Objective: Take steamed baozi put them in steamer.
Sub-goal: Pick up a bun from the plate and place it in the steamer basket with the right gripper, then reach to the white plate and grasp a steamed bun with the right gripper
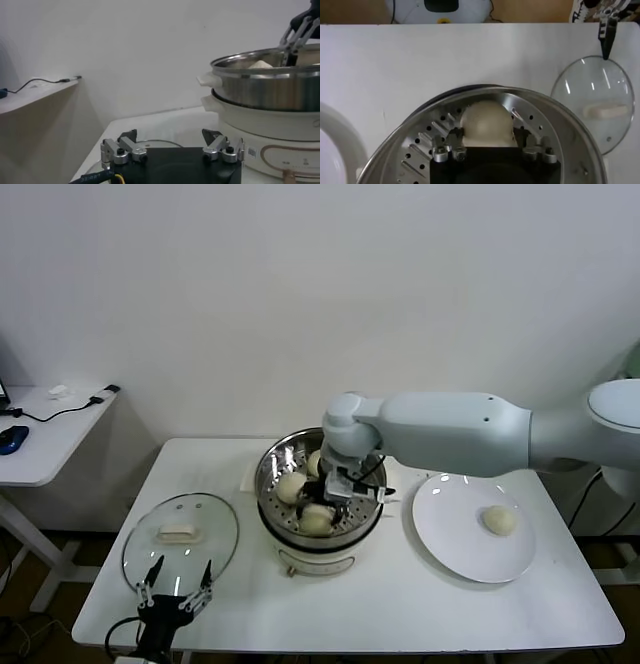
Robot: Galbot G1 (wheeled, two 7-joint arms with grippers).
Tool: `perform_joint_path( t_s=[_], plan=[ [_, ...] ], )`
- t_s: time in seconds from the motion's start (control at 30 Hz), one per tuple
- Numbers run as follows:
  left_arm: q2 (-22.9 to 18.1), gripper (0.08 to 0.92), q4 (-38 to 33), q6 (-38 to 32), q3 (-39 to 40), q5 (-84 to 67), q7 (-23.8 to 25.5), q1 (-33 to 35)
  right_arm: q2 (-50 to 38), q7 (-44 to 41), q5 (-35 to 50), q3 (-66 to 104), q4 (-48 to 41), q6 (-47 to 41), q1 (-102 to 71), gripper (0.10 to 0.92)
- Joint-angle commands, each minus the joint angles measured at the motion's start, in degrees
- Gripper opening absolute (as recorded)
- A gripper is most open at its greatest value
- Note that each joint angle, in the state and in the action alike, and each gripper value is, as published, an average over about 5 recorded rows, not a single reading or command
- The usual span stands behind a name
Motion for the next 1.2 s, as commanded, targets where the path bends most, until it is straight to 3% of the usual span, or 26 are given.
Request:
perform_joint_path(
  t_s=[0.03,0.33,0.53,0.7,0.83,1.2],
  plan=[
    [-0.2,0.823,-0.4,0.1,0.2,0.2,0.1,0.1,-1.2,-3.5,4.7,1.7,-1.3,2.9,5.4,0.795],
    [-0.4,0.823,-0.2,-0.2,0.6,0.1,0.2,-0.1,-14.6,-14.1,23.8,2.0,-10.0,-5.2,16.0,0.823],
    [-0.1,0.823,-0.1,-0.2,0.6,-0.3,0.2,-0.5,-27.9,-15.6,27.4,-5.5,-16.3,-18.6,18.8,0.823],
    [0.0,0.823,0.0,-0.1,0.6,-0.5,0.3,-0.8,-38.2,-13.1,26.4,-10.4,-14.2,-25.3,12.9,0.823],
    [0.1,0.823,0.4,-0.2,0.4,-0.5,0.3,-0.8,-42.5,-12.2,20.6,-6.3,-13.1,-26.5,3.7,0.823],
    [-0.2,0.823,1.4,-0.6,0.9,0.2,0.3,-0.8,-39.1,-7.2,7.8,14.0,-21.9,-29.1,-19.2,0.823]
  ],
)
